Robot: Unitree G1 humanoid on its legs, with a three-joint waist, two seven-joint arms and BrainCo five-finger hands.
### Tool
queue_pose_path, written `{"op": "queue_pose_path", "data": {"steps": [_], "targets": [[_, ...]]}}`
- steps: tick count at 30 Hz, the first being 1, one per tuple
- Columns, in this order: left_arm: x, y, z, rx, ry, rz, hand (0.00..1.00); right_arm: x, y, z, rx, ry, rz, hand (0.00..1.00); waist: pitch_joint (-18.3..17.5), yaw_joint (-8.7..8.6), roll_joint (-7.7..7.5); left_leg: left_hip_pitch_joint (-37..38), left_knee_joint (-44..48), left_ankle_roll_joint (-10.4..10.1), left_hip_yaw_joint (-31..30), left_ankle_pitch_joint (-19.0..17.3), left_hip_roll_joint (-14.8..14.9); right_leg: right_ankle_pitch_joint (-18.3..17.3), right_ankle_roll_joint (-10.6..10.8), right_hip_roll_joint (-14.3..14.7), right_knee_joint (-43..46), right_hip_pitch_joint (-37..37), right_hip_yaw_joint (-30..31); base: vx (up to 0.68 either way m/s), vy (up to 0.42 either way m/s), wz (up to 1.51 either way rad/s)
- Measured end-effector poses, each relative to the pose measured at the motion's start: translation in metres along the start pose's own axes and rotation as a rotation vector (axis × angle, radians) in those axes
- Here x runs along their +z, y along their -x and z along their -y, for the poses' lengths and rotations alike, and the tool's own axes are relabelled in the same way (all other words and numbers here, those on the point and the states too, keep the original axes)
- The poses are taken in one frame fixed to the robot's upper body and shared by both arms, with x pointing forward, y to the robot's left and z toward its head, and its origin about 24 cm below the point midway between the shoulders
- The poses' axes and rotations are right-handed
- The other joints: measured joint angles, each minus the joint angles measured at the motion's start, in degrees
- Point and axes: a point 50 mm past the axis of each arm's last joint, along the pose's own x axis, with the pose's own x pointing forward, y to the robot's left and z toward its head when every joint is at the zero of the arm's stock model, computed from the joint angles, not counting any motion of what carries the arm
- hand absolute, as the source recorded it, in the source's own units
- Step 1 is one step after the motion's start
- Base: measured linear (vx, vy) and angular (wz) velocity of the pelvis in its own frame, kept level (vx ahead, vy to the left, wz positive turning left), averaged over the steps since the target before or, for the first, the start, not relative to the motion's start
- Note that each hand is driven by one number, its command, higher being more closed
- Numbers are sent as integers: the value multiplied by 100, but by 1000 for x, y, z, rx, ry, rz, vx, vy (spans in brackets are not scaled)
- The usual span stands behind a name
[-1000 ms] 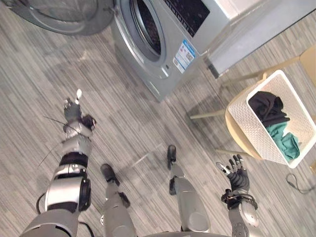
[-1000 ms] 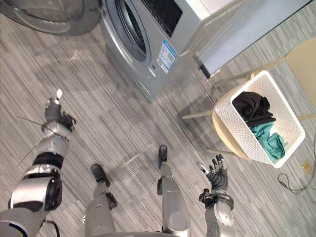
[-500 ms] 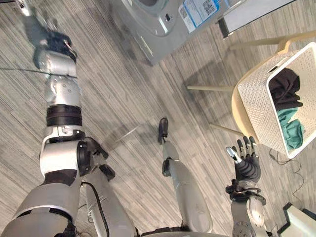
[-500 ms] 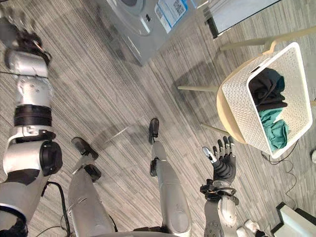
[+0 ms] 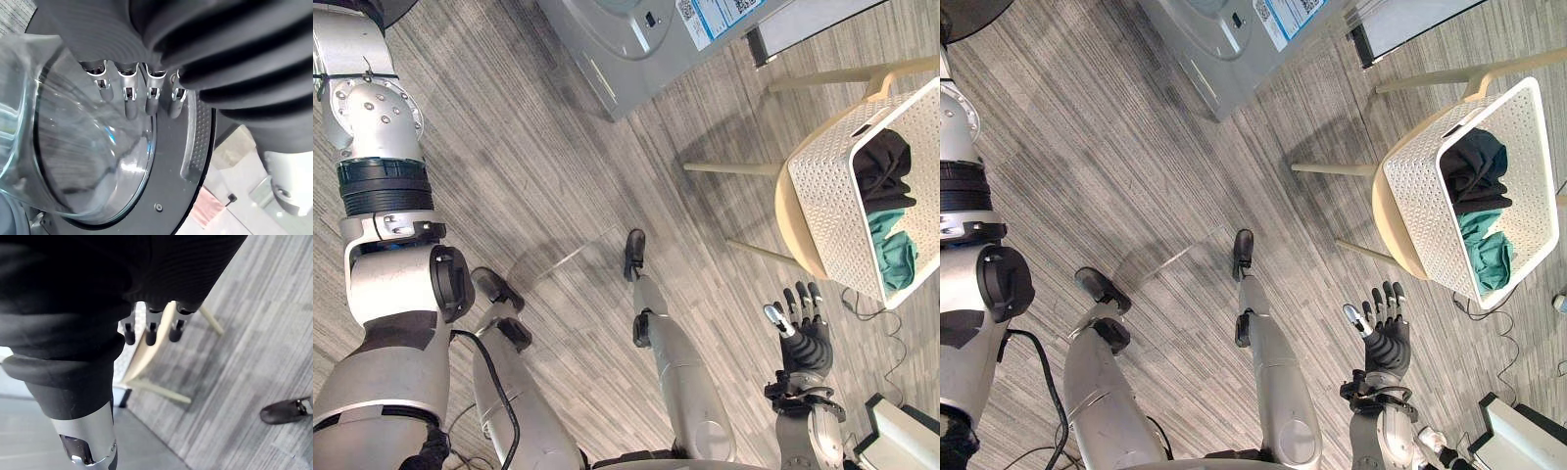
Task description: Pick up the laundry basket with both hands and put the clothes into the washing machine.
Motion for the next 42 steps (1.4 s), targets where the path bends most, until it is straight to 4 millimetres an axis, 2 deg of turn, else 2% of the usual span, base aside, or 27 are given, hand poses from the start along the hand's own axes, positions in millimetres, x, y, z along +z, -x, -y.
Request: {"op": "queue_pose_path", "data": {"steps": [9, 13, 16, 18, 20, 21, 22, 23, 24, 26, 27, 29, 30, 32, 33, 34, 35, 36, 37, 39, 41, 42], "targets": [[8, -3, -5, 28, -7, 16, 0, -5, 1, 4, -17, -13, -22, 0, -7, 13, 0, -101, 264, 71, -35, -99, 47, 58, -75, -14, -1, 1, -37, -35, 12, -1], [20, -7, -18, 70, 6, 45, 0, -6, 1, 6, -22, -9, -26, 0, -21, 59, 3, -107, 312, 81, -37, -104, 72, 86, -107, -9, 0, 1, -39, -12, 5, -2], [38, -10, -29, 98, 10, 97, 0, -8, 1, 11, -30, 12, -44, 0, -25, 117, 11, -93, 317, 83, -37, -100, 72, 92, -114, -10, 7, 6, -41, 0, 0, 0], [62, -11, -46, 128, -17, 165, 0, -8, 0, 16, -47, 24, -44, 0, -25, 159, 13, -50, 317, 85, -32, -97, 70, 92, -114, -16, 44, 28, -51, 0, 0, 0], [77, -11, -60, 158, -39, 207, 0, -8, 0, 22, -67, 34, -46, 0, -25, 194, 14, 7, 313, 86, -32, -97, 63, 91, -115, -23, 48, 87, -64, -6, 10, 3], [87, -6, -80, 200, -59, 238, 0, -10, 0, 28, -86, 49, -57, 0, -45, 240, 21, 99, 294, 86, -21, -97, 40, 87, -118, -40, 50, 160, -82, -10, 19, 7], [89, -3, -89, 219, -75, 244, 0, -10, 0, 30, -95, 55, -59, 0, -49, 269, 32, 144, 281, 86, -14, -97, 22, 85, -118, -55, 45, 198, -85, -13, 29, 14], [91, 5, -113, 272, -116, 240, 0, -11, 0, 36, -112, 71, -66, 0, -105, 294, 89, 204, 225, 91, 2, -91, -27, 74, -129, -96, 40, 254, -114, -10, 26, 16], [91, 9, -126, 303, -133, 235, 0, -11, 0, 39, -122, 77, -67, 0, -150, 304, 126, 223, 203, 102, -3, -83, -59, 68, -136, -116, 40, 273, -127, -10, 38, 21], [91, 33, -175, 426, -200, 210, 0, -14, -1, 47, -149, 93, -84, 0, -198, 367, 188, 563, 87, 122, 64, -65, -190, 15, -91, -219, 44, 542, -134, -5, 49, 21], [91, 40, -185, 451, -214, 203, 0, -15, -1, 49, -156, 99, -91, 0, -217, 368, 218, 656, 53, 122, 65, -64, -219, -36, -104, -241, 52, 639, -147, -1, 69, 30], [91, 75, -221, 500, -309, 164, 0, -18, 1, 61, -200, 127, -117, 0, -349, 370, 346, 1070, -161, 123, 60, -62, -411, -193, -37, -353, 127, 997, -243, 8, 55, 39], [91, 85, -230, 513, -334, 150, 0, -19, 2, 66, -216, 142, -121, 0, -402, 384, 398, 1164, -240, 123, 63, -63, -456, -253, -21, -390, 157, 1073, -264, 35, 47, 38], [89, 120, -259, 575, -407, 91, 0, -21, 6, 83, -281, 182, -143, 0, -560, 502, 560, 1655, -506, 116, 124, -54, -681, -417, 74, -561, 279, 1409, -287, 72, 73, 38], [91, 147, -276, 617, -450, 57, 0, -24, 8, 95, -334, 196, -164, 0, -672, 578, 681, 2075, -730, 124, 164, -27, -857, -572, 141, -703, 417, 1691, -315, 97, 74, 37], [91, 157, -282, 630, -471, 41, 0, -25, 10, 101, -357, 205, -172, 0, -721, 620, 727, 2255, -836, 113, 175, -17, -936, -652, 171, -761, 479, 1808, -319, 121, 73, 47], [92, 179, -295, 666, -528, 6, 0, -28, 14, 112, -403, 230, -195, 0, -886, 636, 827, 2567, -1058, 140, 171, 49, -1100, -791, 226, -888, 583, 2042, -395, 90, 40, 31], [92, 181, -296, 669, -532, 3, 0, -29, 14, 113, -407, 233, -199, 0, -901, 636, 831, 2592, -1082, 140, 166, 56, -1118, -803, 239, -903, 592, 2061, -406, 125, 34, 54], [95, 207, -310, 706, -589, -44, 0, -36, 18, 126, -462, 245, -245, 0, -1138, 653, 929, 2998, -1455, 133, 124, 143, -1337, -994, 304, -1050, 713, 2355, -515, 130, 29, 54], [92, 240, -324, 755, -620, -114, 0, -50, 20, 137, -514, 255, -316, 0, -1302, 687, 1007, 3467, -1817, 165, 66, 222, -1567, -1189, 419, -1208, 847, 2706, -605, 142, 26, 52], [81, 265, -334, 803, -625, -194, 0, -62, 22, 141, -541, 255, -379, 0, -1392, 739, 1057, 3732, -2018, 168, 4, 289, -1692, -1289, 479, -1292, 886, 2938, -697, 91, 13, 35], [66, 292, -342, 839, -649, -306, 0, -74, 23, 144, -559, 248, -437, 0, -1478, 776, 1106, 3924, -2158, 177, -79, 335, -1780, -1332, 536, -1349, 898, 3159, -799, 85, 11, 37]]}}
